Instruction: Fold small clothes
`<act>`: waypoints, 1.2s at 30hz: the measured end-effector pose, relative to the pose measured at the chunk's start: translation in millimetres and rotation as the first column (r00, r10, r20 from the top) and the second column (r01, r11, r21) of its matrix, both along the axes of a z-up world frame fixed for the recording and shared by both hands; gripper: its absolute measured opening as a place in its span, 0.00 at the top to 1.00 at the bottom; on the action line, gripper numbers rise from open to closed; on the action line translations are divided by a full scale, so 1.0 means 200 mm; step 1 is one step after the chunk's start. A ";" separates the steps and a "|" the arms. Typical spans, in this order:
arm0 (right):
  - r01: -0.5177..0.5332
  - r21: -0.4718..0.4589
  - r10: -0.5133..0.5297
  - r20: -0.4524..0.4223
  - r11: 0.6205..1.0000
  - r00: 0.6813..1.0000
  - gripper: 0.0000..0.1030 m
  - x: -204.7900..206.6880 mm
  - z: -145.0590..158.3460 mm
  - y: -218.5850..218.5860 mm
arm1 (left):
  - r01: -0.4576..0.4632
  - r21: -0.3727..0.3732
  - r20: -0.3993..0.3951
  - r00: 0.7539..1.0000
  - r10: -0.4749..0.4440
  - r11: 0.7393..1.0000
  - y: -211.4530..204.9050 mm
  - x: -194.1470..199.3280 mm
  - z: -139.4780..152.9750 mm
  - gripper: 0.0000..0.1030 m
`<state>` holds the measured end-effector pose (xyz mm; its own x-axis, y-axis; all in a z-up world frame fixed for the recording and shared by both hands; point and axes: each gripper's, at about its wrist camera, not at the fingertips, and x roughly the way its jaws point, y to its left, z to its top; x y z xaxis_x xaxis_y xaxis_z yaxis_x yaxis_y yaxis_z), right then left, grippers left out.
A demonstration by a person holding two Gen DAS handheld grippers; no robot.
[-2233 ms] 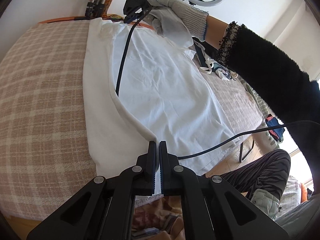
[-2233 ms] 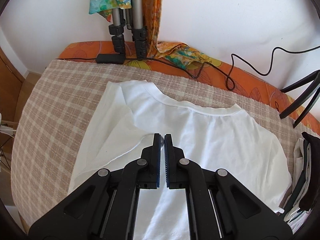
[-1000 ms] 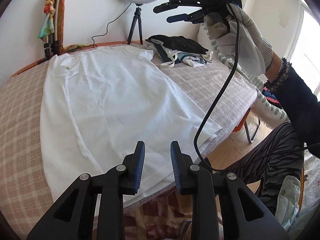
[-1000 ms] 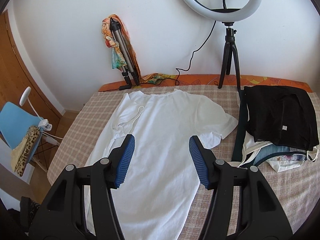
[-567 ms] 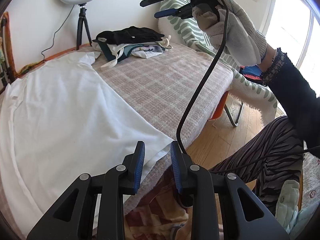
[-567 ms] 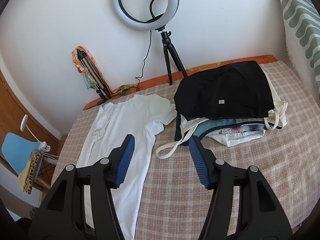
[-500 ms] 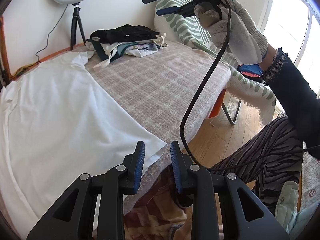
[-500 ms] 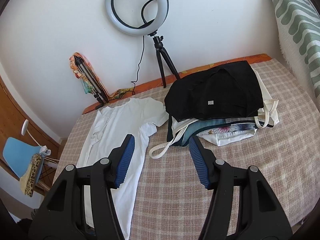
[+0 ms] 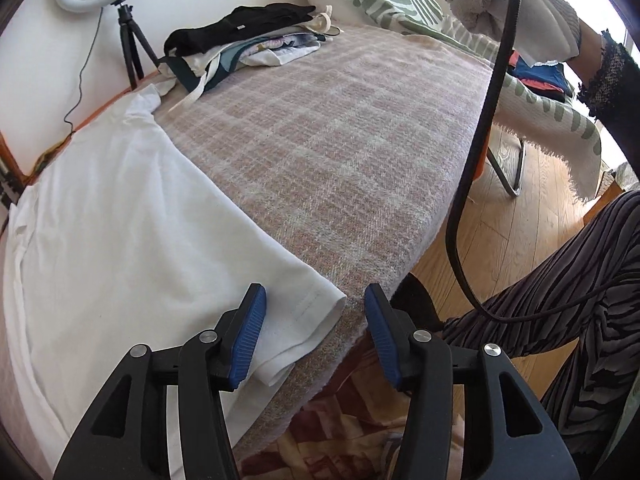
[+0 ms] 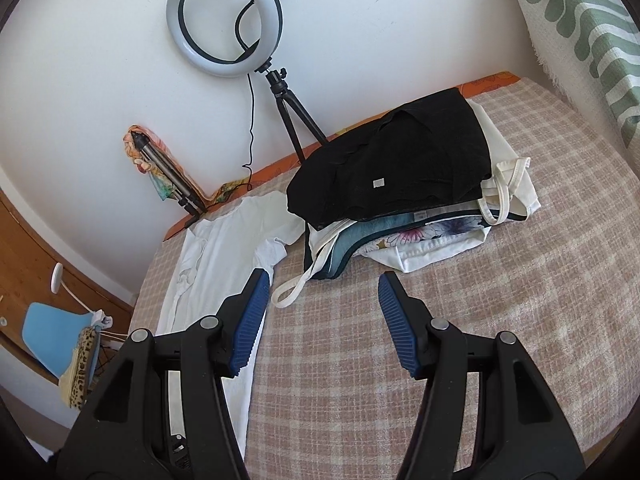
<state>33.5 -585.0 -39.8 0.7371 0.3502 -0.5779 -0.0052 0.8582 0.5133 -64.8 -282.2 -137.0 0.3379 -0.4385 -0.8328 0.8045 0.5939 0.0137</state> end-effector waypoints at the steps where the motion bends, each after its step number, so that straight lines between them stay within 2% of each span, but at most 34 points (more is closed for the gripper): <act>1: -0.019 0.016 0.019 -0.007 1.000 1.000 0.42 0.03 -0.02 0.03 | -0.012 -0.011 0.005 1.000 0.012 1.000 0.01 0.01 0.00 0.67; 2: -0.041 0.035 0.041 -0.016 0.999 0.999 0.42 0.06 -0.04 0.06 | -0.020 -0.019 0.006 1.000 0.020 1.000 0.01 0.02 0.00 0.85; 3: -0.058 0.050 0.060 -0.027 0.997 0.998 0.42 0.10 -0.06 0.10 | -0.028 -0.031 -0.008 1.000 0.028 0.999 0.02 0.04 0.01 0.93; 5: -0.085 0.062 0.089 -0.055 0.994 0.995 0.42 0.18 -0.11 0.17 | -0.059 -0.104 -0.105 0.993 0.048 0.993 0.04 0.10 0.01 0.97; 7: -0.108 0.075 0.115 -0.090 0.991 0.989 0.42 0.27 -0.17 0.25 | -0.126 -0.197 -0.203 0.975 0.085 0.972 0.10 0.15 0.04 0.97; 10: -0.138 0.070 0.146 -0.131 0.988 0.981 0.42 0.39 -0.24 0.35 | -0.225 -0.344 -0.317 0.942 0.113 0.911 0.21 0.18 0.12 0.97; 12: -0.149 0.048 0.155 -0.145 0.988 0.977 0.42 0.46 -0.26 0.40 | -0.263 -0.393 -0.343 0.931 0.124 0.881 0.25 0.18 0.15 0.97; 17: -0.160 0.056 0.167 -0.181 0.986 0.969 0.42 0.65 -0.34 0.51 | -0.266 -0.373 -0.349 0.928 0.132 0.889 0.23 0.17 0.10 0.97; 21: -0.172 0.074 0.184 -0.201 0.982 0.962 0.42 0.80 -0.40 0.59 | -0.292 -0.390 -0.358 0.922 0.149 0.873 0.24 0.17 0.09 0.97; 25: -0.157 0.096 0.177 -0.248 0.983 0.953 0.42 0.92 -0.48 0.66 | -0.282 -0.393 -0.310 0.937 0.163 0.875 0.26 0.15 0.11 0.97; 29: -0.178 0.049 0.185 -0.275 0.983 0.943 0.42 0.97 -0.54 0.70 | -0.255 -0.353 -0.262 0.951 0.166 0.900 0.26 0.12 0.10 0.96; 31: -0.180 0.069 0.192 -0.273 0.981 0.943 0.42 0.98 -0.55 0.68 | -0.239 -0.328 -0.255 0.954 0.158 0.914 0.25 0.13 0.08 0.90; 34: -0.185 0.082 0.200 -0.269 0.979 0.942 0.42 0.98 -0.55 0.64 | -0.206 -0.300 -0.202 0.968 0.149 0.931 0.23 0.10 0.05 0.89; 36: -0.172 0.087 0.189 -0.265 0.981 0.946 0.42 0.98 -0.55 0.62 | -0.205 -0.284 -0.195 0.969 0.153 0.937 0.22 0.10 0.04 0.89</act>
